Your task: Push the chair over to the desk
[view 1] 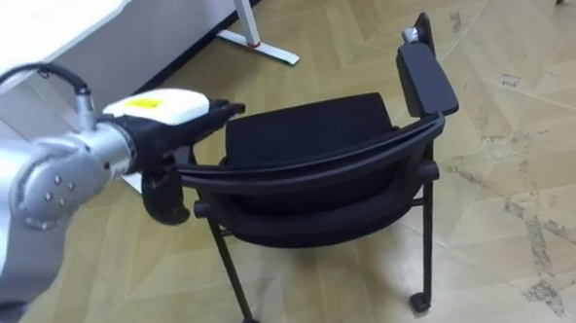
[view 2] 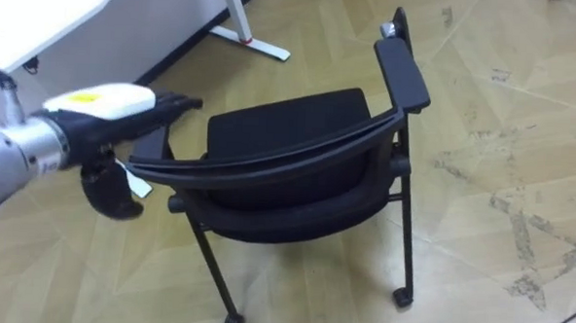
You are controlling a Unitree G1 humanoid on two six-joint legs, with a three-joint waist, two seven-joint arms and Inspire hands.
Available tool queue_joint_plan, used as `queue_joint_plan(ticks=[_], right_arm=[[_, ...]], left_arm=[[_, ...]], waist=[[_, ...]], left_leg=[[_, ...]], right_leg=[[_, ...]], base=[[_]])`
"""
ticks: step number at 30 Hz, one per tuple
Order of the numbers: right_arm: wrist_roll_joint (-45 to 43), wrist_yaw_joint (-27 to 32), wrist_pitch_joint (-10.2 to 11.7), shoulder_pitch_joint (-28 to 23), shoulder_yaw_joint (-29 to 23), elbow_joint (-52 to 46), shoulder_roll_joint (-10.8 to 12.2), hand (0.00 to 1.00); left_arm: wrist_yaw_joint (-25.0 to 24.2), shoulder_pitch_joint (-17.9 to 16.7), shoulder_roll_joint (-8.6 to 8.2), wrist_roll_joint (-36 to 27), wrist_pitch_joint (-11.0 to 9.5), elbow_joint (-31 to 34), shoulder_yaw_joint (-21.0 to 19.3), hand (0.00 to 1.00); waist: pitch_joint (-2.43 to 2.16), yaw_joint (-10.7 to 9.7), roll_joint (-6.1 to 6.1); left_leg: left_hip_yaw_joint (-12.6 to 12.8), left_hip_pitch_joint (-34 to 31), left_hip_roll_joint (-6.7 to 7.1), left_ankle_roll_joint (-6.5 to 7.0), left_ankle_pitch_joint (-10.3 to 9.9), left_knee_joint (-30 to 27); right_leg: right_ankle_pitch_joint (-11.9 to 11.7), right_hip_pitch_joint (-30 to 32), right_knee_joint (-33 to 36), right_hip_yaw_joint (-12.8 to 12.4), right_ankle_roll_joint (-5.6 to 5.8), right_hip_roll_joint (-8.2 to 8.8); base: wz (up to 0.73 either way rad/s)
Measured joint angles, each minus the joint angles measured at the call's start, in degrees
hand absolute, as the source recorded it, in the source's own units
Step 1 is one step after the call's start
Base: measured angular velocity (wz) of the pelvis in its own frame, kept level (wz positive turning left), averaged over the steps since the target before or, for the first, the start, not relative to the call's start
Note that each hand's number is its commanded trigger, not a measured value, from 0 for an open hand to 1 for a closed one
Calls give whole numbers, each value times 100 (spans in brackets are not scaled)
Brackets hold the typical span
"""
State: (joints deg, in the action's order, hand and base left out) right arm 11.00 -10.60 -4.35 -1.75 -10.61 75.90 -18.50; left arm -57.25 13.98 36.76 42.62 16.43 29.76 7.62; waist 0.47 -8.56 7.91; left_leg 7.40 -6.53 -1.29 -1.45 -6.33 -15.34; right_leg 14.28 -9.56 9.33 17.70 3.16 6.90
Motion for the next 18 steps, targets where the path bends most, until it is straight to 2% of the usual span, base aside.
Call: queue_joint_plan(ticks=[3,5,8,11,13,15,16,17,18], right_arm=[[0,0,-2,-58,-13,-4,-13,0],[1,1,-7,-59,-10,-10,-11,0],[0,64,8,-27,2,-7,-12,0],[48,189,14,1,134,9,-10,0],[79,243,24,1,278,-11,-5,0],[123,301,56,1,361,-5,7,0],[137,335,68,6,396,-6,17,0],[218,405,78,4,446,-18,39,0],[270,458,81,-14,446,-37,62,0]], left_arm=[[-194,270,175,-192,28,159,-1,0],[-224,299,226,-242,31,267,-1,0],[-221,296,220,-241,25,291,8,0],[-127,269,197,-242,-65,238,8,0],[77,186,80,-238,-150,81,7,0],[348,44,-243,-163,-267,-305,6,0],[428,-12,-325,-131,-294,-426,7,0],[583,-126,-495,-40,-341,-708,7,0],[744,-207,-673,32,-382,-1030,7,0]], waist=[[-1,74,1],[-1,95,0],[0,93,0],[16,76,-24],[46,78,-66],[108,91,-158],[125,90,-189],[142,82,-255],[139,81,-318]], left_leg=[[7,-2,0,2,-1,-10],[8,0,0,2,-1,-11],[-3,5,0,3,0,-15],[0,11,-5,4,0,-14],[9,34,-8,4,1,-7],[28,64,-13,5,3,5],[33,64,-16,6,3,5],[40,50,-20,7,5,6],[41,4,-22,8,6,0]], right_leg=[[5,7,6,-19,7,4],[5,15,20,-35,8,5],[5,13,40,-41,8,0],[4,14,51,-37,7,0],[4,5,54,-37,7,0],[5,0,56,-46,7,1],[5,5,57,-50,7,-1],[5,26,59,-62,7,-4],[5,66,55,-70,7,-9]], base=[[0],[0],[0],[0],[-2],[-6],[-6],[0],[0]])
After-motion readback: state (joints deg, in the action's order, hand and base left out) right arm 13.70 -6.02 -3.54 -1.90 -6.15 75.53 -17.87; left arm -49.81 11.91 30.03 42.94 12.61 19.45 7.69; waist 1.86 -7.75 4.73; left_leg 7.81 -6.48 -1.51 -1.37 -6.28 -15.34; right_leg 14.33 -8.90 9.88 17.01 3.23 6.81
